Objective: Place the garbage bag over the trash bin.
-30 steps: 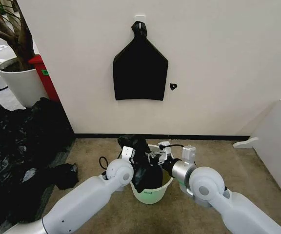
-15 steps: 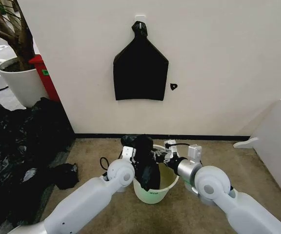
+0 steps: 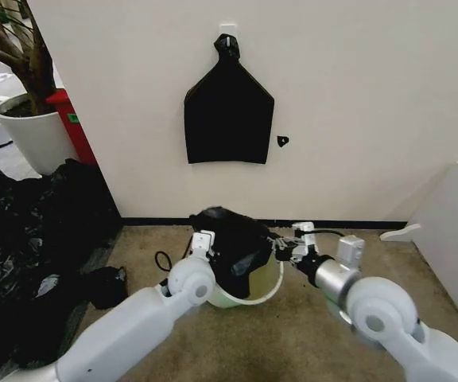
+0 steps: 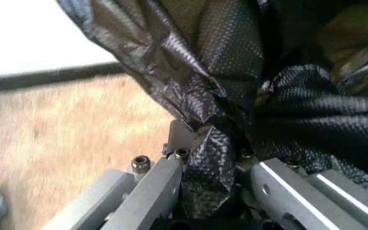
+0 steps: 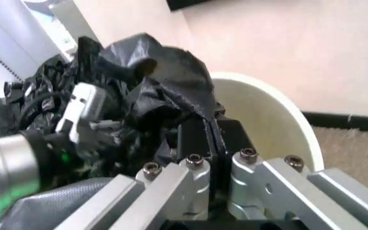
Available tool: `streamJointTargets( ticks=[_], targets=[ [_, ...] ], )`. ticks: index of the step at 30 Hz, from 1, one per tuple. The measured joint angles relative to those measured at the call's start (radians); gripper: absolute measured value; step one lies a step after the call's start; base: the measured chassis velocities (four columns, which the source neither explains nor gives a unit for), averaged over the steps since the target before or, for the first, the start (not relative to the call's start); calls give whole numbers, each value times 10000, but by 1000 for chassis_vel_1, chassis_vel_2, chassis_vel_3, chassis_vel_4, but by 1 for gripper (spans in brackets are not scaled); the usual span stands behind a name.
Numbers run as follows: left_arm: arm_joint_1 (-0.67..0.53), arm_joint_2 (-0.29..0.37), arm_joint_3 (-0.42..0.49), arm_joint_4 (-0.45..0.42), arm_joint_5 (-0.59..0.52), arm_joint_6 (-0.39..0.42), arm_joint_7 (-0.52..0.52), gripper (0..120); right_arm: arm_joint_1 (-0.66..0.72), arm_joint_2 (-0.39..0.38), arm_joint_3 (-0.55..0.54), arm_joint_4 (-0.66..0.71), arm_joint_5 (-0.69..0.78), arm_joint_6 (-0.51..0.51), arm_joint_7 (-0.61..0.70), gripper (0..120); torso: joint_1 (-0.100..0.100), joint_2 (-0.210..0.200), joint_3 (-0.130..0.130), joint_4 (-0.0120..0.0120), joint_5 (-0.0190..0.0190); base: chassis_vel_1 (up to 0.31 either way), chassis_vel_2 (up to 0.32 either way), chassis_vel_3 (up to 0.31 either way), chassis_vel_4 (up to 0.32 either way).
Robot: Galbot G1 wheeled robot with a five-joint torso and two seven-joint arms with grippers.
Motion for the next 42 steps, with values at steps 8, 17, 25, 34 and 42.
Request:
streamJointTargets(
  ticks=[8,17,25,34,42],
  targets=[
    [32,1026,-860,-1192,309,-487,1205,1,-164,-263,684,644,-80,208,148,0,0,0,-1,3,1,0,0,0,0],
    [873,2037,-2091,-1672,992,-1223,3177,1,261,-463,1136,389,-248,378,527,0,0,0,0,6,0,0,0,0,0],
    [1474,2514,-2652,-2002,1049,-1508,4049,1,168,-524,1245,-449,-705,215,356,0,0,0,-1,3,4,0,0,0,0],
    [1494,2605,-2785,-1887,1263,-1505,4563,1,-126,-809,1694,52,-1023,-117,293,8,0,0,-1,3,0,0,0,0,0],
    [1073,2393,-2569,-1170,2128,-1198,4427,1,-1325,-1539,2910,1513,-1620,-201,-122,39,0,1,-1,2,0,0,0,0,0]
  ],
)
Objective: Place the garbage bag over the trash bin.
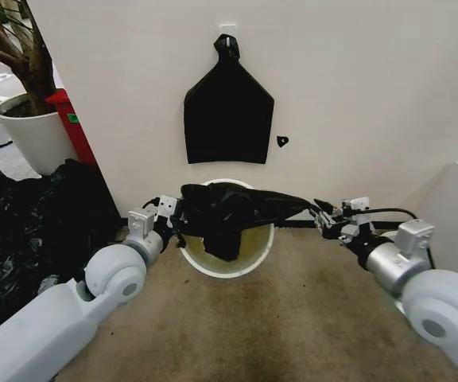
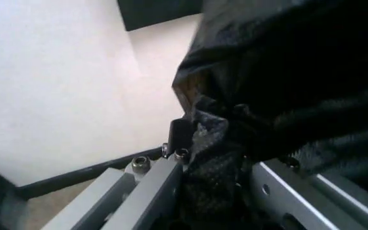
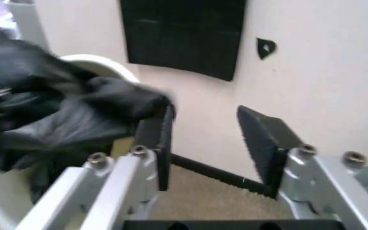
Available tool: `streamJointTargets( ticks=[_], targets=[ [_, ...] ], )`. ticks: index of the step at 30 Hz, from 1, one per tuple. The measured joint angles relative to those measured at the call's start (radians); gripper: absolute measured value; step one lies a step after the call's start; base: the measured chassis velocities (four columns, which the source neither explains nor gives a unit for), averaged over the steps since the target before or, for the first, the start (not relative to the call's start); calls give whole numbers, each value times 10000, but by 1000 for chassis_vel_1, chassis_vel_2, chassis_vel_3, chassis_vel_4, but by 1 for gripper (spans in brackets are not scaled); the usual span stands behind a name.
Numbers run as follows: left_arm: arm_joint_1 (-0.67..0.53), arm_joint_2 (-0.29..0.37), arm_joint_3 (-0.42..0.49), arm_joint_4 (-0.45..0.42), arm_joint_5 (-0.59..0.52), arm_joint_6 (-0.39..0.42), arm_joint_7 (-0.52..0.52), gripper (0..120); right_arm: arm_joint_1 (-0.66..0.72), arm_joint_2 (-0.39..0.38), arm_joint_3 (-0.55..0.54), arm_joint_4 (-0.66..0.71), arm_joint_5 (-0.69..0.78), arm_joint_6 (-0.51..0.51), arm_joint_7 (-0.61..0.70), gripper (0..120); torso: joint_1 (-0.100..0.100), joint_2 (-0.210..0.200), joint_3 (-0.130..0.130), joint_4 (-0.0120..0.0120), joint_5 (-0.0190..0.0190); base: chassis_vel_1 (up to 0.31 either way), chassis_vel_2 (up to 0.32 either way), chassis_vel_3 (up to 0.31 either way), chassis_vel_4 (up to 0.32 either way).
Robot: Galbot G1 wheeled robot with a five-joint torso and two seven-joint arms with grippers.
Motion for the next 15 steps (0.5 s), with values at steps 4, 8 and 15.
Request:
streamJointTargets(
  ticks=[4,8,15],
  targets=[
    [-326,-139,117,115,-288,144,-269,1,-264,-62,61,163,-404,-40,-97,52,0,1,0,-4,4,0,0,0,0],
    [-387,-13,122,-162,-719,267,-435,1,-205,28,8,-248,-602,-82,-186,68,0,1,0,0,7,0,0,0,0],
    [-239,264,30,-466,-671,313,-410,1,277,-119,-208,-100,-164,-21,-358,90,0,0,0,3,-2,0,0,0,0]
  ],
)
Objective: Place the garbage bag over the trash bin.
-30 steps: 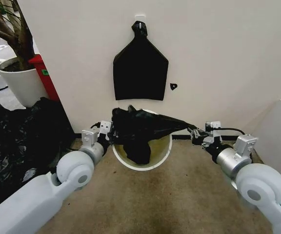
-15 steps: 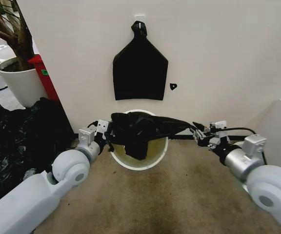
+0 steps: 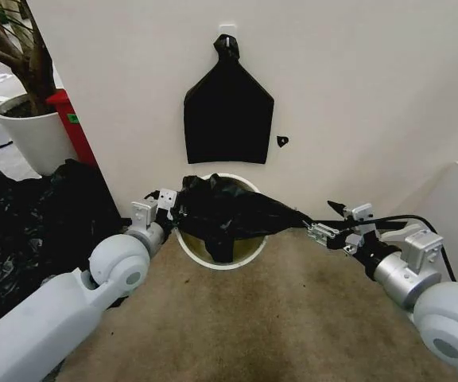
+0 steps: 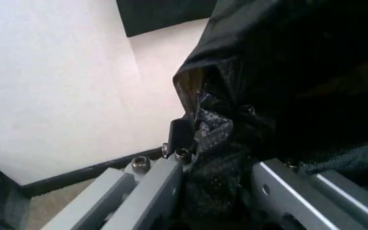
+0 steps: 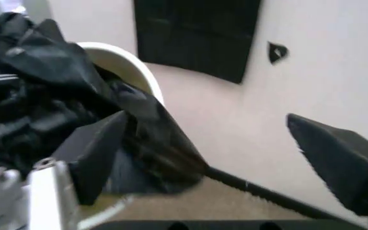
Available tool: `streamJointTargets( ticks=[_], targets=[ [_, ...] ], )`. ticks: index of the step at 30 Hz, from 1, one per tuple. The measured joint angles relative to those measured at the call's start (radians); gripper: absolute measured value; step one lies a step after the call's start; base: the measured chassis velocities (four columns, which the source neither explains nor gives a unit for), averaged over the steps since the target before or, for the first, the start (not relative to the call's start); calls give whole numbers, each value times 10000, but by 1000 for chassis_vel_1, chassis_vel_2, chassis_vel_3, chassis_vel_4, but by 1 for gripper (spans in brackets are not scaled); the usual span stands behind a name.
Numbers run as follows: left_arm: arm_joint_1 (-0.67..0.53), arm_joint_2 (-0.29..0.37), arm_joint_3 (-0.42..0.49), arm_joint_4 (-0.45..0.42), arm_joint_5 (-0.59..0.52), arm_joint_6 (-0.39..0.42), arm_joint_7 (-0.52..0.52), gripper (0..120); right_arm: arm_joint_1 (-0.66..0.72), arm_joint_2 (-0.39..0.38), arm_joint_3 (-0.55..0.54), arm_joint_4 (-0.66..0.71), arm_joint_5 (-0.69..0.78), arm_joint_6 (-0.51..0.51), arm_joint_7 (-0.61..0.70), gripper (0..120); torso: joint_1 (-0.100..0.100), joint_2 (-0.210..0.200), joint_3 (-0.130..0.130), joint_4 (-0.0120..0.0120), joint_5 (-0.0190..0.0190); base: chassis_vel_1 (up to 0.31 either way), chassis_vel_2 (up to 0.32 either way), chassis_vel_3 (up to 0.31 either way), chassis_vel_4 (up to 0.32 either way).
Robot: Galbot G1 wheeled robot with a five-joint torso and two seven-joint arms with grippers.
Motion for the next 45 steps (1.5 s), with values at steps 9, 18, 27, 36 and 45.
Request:
streamJointTargets(
  ticks=[9,18,27,36,45],
  targets=[
    [-305,31,364,-158,810,76,339,1,1061,-662,-615,259,-75,-52,-663,100,0,0,1,1,2,0,0,0,0],
    [-1380,-148,1221,-134,1505,17,906,1,1363,-1052,-888,228,-349,120,-1112,100,0,0,0,-8,6,0,0,0,0],
    [-1547,-114,1523,-307,1681,44,1015,1,2579,-1191,-1819,-290,-398,485,-1600,100,0,0,0,-2,5,0,0,0,0],
    [-1657,-77,1566,-341,1632,104,1027,1,3776,-967,-3357,-929,-665,829,-2068,100,0,0,1,-1,3,0,0,0,0],
    [-1765,-100,1677,-456,1585,146,1098,1,4332,-704,-4176,-1321,-1043,739,-1850,75,0,0,1,-2,4,0,0,0,0]
  ],
)
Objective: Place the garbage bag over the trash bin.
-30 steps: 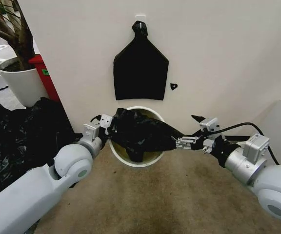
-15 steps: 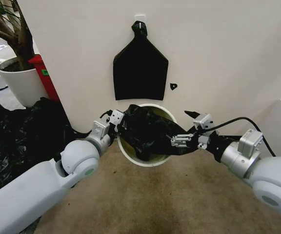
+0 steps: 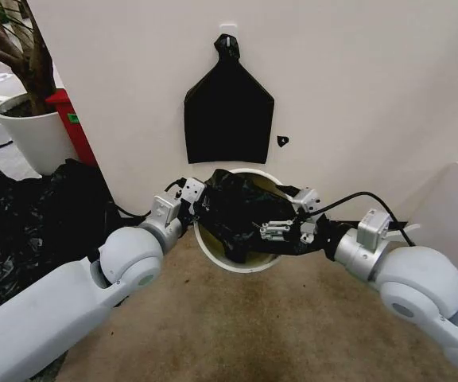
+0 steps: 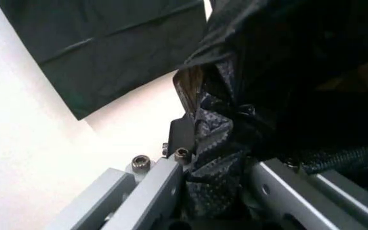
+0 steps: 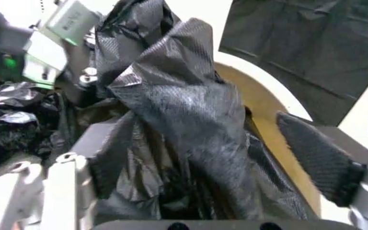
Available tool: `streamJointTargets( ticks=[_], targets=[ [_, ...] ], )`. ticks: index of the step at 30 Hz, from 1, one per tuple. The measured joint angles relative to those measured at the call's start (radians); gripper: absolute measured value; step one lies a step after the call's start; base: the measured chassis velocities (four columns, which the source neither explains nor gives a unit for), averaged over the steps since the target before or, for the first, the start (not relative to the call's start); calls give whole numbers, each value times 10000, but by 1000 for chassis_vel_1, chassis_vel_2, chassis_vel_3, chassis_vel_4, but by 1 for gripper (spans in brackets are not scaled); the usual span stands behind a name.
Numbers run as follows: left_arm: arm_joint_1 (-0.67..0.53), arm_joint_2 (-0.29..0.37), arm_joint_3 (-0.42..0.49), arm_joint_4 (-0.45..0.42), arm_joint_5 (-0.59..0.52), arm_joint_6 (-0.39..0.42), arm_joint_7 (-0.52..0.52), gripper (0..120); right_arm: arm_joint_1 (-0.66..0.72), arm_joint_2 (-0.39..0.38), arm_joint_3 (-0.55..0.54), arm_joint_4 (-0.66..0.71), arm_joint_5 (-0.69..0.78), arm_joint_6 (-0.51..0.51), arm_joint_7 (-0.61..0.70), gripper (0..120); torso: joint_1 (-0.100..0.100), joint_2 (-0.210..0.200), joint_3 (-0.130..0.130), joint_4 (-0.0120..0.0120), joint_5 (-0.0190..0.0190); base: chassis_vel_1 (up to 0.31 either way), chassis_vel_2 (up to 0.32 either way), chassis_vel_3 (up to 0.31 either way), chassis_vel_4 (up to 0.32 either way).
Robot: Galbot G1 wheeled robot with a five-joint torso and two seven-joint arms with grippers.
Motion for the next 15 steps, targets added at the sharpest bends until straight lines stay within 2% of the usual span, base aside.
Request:
streamJointTargets(
  ticks=[3,4,7,11,13,15],
  targets=[
    [1,-12,16,7,1,1,23,1,139,34,-56,-88,-13,0,-35,64,0,0,0,0,0,0,0,0,0],
    [1,-12,16,7,1,1,23,1,139,34,-56,-88,-13,0,-35,64,0,0,0,0,0,0,0,0,0],
    [-31,-19,21,46,0,2,47,1,267,67,-114,-163,4,8,-36,53,0,0,0,0,0,0,0,0,0],
    [-37,-17,26,95,20,10,120,1,358,95,-133,-215,73,46,-10,33,0,0,0,0,0,0,0,0,0],
    [-24,-16,28,96,26,14,129,1,359,97,-133,-219,77,53,1,32,0,0,0,0,0,0,0,0,0],
    [21,-7,35,96,52,42,169,1,359,99,-130,-225,99,76,69,23,0,0,0,0,0,0,0,0,0]
  ],
)
